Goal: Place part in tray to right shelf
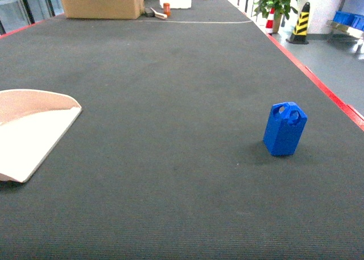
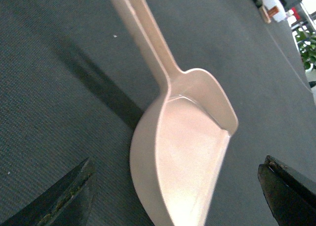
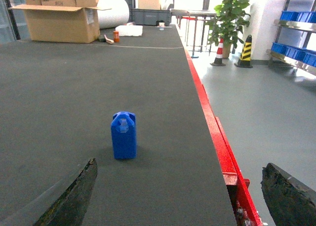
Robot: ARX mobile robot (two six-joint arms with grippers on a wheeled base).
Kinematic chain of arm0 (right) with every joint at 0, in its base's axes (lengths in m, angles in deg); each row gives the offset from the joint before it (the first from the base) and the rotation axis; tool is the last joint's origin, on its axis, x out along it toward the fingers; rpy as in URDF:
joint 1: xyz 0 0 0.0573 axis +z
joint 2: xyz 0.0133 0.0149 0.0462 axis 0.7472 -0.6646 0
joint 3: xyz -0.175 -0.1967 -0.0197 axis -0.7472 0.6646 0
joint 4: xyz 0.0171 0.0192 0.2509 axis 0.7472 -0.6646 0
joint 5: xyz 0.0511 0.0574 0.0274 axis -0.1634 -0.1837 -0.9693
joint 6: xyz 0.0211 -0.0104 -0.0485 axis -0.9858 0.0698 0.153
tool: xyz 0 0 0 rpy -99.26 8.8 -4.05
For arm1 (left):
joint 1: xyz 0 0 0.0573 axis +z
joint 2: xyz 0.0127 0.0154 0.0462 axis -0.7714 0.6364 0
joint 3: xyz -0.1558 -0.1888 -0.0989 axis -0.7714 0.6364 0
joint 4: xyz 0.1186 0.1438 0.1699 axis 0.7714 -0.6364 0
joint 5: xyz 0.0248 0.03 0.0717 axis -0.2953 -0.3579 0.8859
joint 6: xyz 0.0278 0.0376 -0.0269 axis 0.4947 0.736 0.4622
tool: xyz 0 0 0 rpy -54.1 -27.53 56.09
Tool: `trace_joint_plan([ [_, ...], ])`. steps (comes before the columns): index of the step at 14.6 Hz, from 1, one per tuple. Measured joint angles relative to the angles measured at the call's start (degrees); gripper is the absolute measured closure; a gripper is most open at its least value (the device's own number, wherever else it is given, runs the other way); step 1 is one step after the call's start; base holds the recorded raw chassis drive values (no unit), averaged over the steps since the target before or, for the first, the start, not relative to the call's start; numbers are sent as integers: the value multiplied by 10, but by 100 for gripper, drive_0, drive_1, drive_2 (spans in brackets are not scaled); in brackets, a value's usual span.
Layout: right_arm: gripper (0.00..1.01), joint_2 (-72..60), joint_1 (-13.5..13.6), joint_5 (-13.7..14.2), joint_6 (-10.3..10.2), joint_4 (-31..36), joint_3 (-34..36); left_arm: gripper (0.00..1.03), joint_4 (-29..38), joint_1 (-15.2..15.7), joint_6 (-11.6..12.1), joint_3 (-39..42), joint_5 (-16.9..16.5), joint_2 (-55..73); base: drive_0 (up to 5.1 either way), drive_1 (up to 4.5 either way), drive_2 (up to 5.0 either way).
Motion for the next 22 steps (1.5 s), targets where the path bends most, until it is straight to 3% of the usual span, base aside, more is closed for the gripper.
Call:
trace_joint_plan([
  [2, 3, 0, 0, 0, 0, 0, 0, 5, -2, 6, -26, -91, -7, 114, 0, 0, 0],
  [5, 3, 0, 0, 0, 0, 0, 0, 5, 15, 4, -76, -200, -51, 220, 0, 0, 0],
  [11, 3, 0, 0, 0, 0, 0, 0, 5, 37, -1, -146, -331, -102, 329, 0, 0, 0],
  [13, 3, 0, 0, 0, 0, 0, 0, 28, 60, 0, -179, -356, -123, 356, 0, 0, 0],
  [17, 3, 0, 0, 0, 0, 0, 0, 76, 122, -6, -221, -368, -165, 380, 0, 0, 0],
  [18, 3, 0, 0, 0, 0, 0, 0, 83, 157, -11, -239, -355, -174, 373, 0, 0, 0],
  [20, 3, 0, 0, 0, 0, 0, 0, 85, 212, -25, -267, -316, -190, 351, 0, 0, 0],
  [22, 3, 0, 0, 0, 0, 0, 0, 85, 288, -46, -309, -265, -194, 325, 0, 0, 0],
])
